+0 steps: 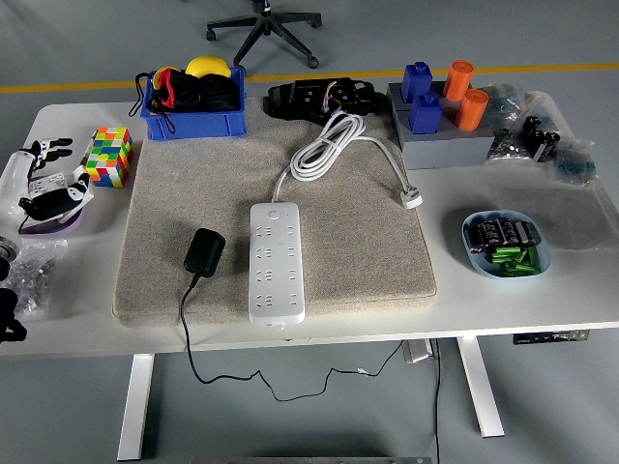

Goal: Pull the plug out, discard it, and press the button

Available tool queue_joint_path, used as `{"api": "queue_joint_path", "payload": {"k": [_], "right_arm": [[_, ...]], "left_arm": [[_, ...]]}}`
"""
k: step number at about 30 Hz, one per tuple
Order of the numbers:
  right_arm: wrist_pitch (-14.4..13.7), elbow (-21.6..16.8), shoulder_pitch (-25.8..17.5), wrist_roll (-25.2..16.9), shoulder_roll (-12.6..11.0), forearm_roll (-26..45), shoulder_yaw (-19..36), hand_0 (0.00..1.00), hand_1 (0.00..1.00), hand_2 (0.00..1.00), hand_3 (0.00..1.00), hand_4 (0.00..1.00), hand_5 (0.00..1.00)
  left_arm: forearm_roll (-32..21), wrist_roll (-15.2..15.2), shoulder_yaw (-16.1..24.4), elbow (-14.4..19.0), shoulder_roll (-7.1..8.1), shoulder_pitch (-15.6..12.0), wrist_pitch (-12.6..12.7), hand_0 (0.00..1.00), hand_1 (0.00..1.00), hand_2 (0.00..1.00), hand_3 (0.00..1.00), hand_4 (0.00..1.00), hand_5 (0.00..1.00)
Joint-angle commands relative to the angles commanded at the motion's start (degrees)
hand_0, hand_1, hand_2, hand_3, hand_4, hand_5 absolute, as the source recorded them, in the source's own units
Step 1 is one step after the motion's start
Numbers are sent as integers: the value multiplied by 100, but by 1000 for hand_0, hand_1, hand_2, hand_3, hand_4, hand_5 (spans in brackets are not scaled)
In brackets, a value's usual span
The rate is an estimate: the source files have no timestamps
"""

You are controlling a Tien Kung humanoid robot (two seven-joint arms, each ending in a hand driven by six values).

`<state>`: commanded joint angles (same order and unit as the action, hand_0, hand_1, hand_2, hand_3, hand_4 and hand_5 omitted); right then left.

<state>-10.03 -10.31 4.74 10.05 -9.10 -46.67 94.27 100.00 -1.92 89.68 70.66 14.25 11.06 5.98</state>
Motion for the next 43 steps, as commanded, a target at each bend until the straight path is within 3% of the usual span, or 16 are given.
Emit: {"api": "queue_joint_path", "payload": {"k": [43], "right_arm": [[28,0,17,44,-12,33,-25,740,660,644,613,656,481]], "left_arm": [[-190,24,-466,105,-28,130,-39,845,824,745,780,643,82]]}}
